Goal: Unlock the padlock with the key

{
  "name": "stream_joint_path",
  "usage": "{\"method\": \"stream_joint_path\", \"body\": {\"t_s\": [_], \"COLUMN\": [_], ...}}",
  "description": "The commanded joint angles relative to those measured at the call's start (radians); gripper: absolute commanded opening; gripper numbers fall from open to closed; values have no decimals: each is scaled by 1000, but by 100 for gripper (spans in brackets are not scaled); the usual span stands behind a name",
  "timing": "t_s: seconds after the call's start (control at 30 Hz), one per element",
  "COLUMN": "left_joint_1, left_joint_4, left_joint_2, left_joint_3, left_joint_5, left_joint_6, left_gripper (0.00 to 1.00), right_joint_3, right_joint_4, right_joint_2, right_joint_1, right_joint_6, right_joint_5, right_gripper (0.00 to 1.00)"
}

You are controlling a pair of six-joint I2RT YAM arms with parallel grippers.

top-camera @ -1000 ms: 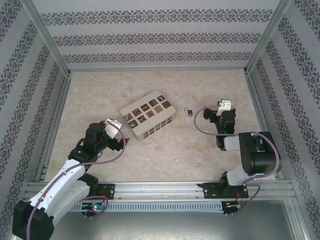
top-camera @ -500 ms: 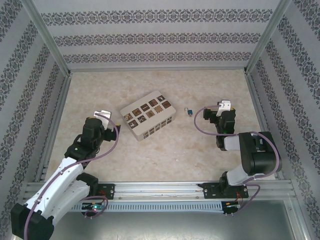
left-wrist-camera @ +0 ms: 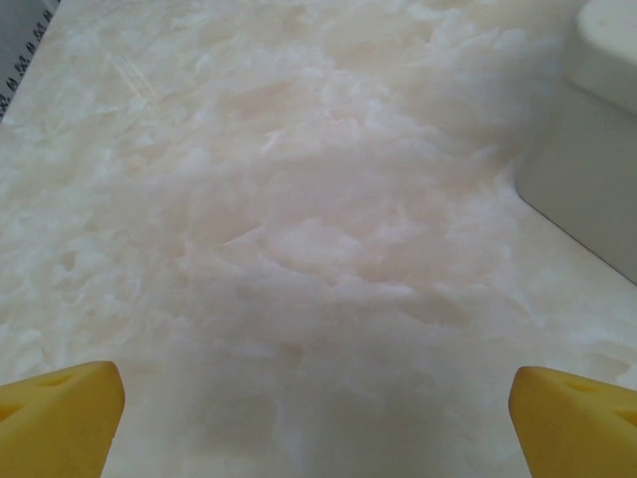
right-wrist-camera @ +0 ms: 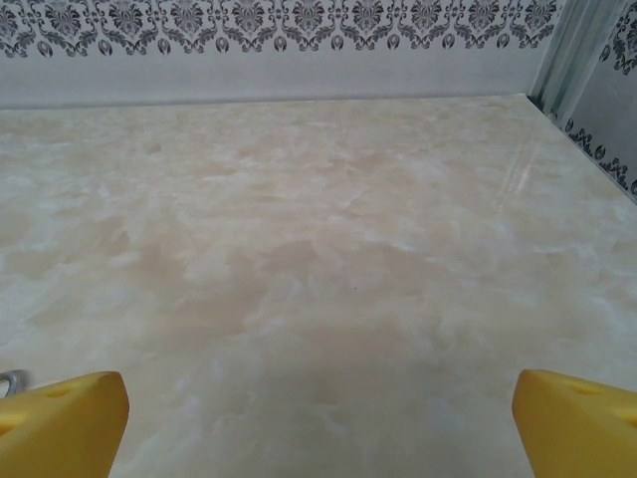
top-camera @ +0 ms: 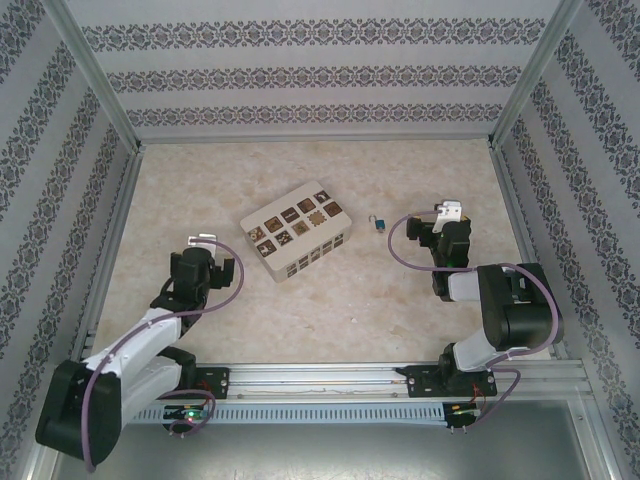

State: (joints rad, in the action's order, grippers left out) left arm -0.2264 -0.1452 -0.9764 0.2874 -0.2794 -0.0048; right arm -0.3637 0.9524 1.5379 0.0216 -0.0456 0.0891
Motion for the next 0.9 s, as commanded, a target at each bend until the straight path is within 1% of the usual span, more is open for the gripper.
{"method": "stream_joint_path", "body": {"t_s": [0.0,0.13,0.27,0.37,0.6,0.63,0.7,0.73,0.77,0.87], "left_joint_1": [26,63,97,119,175,180,192,196,197,207], "left_joint_4": [-211,-337,-420,-530,-775,-781,-719,-741,-770,-963], "left_joint_2": [-47,-120,-195,-241,-368,-384,-381,-390,-401,-496], "left_joint_3": [-3,-5,11,-2,-19,-11,17,14,6,-43], "left_joint_5": [49,109,166,212,301,305,315,329,338,335], "left_joint_6": [15,29,40,53,30,32,20,28,36,36], "left_gripper": [99,99,99,99,99,99,99,99,99,99], "right_joint_3": [-3,-3,-1,0,5,5,3,3,3,2], "right_joint_4": [8,8,9,12,20,20,19,19,19,17], "right_joint_2": [-9,-8,-9,-10,-10,-10,-10,-10,-9,-9], "right_joint_1": [-5,-5,-5,-5,-6,-6,-7,-6,-6,-5], "right_joint_6": [1,0,0,-2,-4,-4,-5,-6,-5,-6], "right_joint_5": [-7,-6,-7,-4,1,1,5,5,6,9], "right_gripper": [98,98,98,98,98,98,98,98,98,98]}}
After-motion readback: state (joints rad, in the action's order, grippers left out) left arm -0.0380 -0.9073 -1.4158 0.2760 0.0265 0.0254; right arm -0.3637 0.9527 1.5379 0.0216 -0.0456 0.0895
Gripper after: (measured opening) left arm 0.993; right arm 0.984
